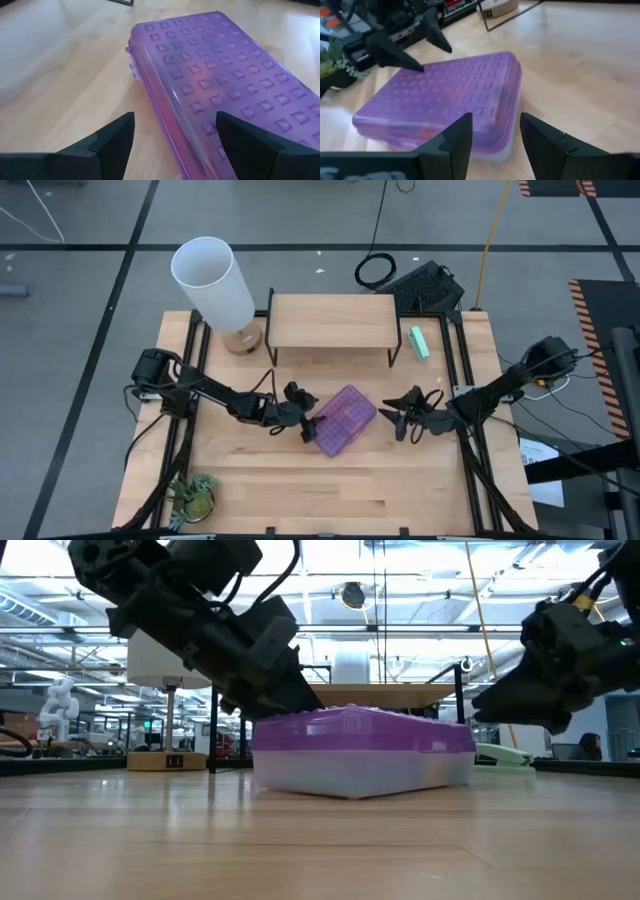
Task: Pack school essentials
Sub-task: Put the violet supply box on the shelf
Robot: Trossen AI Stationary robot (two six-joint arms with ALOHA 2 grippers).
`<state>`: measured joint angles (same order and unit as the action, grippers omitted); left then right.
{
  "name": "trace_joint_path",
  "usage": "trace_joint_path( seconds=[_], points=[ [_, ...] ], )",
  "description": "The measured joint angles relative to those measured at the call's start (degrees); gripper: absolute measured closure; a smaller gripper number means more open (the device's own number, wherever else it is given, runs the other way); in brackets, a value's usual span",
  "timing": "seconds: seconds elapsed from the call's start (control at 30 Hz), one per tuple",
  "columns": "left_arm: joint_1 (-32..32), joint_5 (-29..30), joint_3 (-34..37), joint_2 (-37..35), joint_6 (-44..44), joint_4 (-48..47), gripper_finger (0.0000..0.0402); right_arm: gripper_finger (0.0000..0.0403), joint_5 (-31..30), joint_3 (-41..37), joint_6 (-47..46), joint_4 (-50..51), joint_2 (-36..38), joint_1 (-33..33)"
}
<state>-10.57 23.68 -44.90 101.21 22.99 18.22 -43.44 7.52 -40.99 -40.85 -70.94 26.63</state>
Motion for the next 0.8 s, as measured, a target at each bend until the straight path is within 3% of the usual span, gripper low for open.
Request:
trace_joint_path(
  seconds=[0.27, 0.47, 0.6, 0.8],
  points=[
    [-0.21, 0.14, 0.11, 0.46, -2.35, 1.9, 0.0119, 0.0205, -2.97, 0.01, -0.34, -2.01, -0.57, -0.31],
    [1.1, -8.95, 0.11, 0.45, -4.48, 2.75, 0.0119, 0.0172, -2.93, 0.03, -0.41, -7.03, -0.56, -0.51],
    [2.07, -10.17, 0.13, -0.19, -4.51, 2.68, 0.0119, 0.0149, -2.5, 0.03, 0.42, -10.1, -0.56, -1.13],
    [1.39, -9.75, 0.41, -4.34, -5.88, -0.32, 0.0119, 0.0114, 10.63, 0.03, 2.15, -24.37, -0.54, 0.14]
  ],
)
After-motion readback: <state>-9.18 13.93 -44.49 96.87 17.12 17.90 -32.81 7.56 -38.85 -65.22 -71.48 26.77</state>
